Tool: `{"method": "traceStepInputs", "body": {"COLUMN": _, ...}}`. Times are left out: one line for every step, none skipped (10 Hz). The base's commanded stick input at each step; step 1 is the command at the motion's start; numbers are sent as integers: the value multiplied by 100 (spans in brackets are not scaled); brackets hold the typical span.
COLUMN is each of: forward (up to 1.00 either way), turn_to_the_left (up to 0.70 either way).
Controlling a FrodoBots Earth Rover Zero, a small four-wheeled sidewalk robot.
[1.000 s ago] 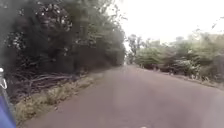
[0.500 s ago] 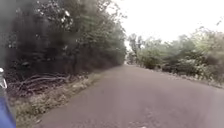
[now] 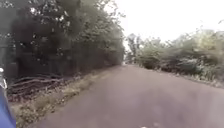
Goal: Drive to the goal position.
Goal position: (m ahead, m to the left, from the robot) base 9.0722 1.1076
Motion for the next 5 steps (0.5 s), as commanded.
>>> {"method": "traceStepInputs", "body": {"forward": 70, "turn_to_the_left": -1}}
{"method": "traceStepInputs", "body": {"forward": 70, "turn_to_the_left": -1}}
{"method": "traceStepInputs", "body": {"forward": 70, "turn_to_the_left": -1}}
{"method": "traceStepInputs", "body": {"forward": 70, "turn_to_the_left": -1}}
{"method": "traceStepInputs", "body": {"forward": 70, "turn_to_the_left": -1}}
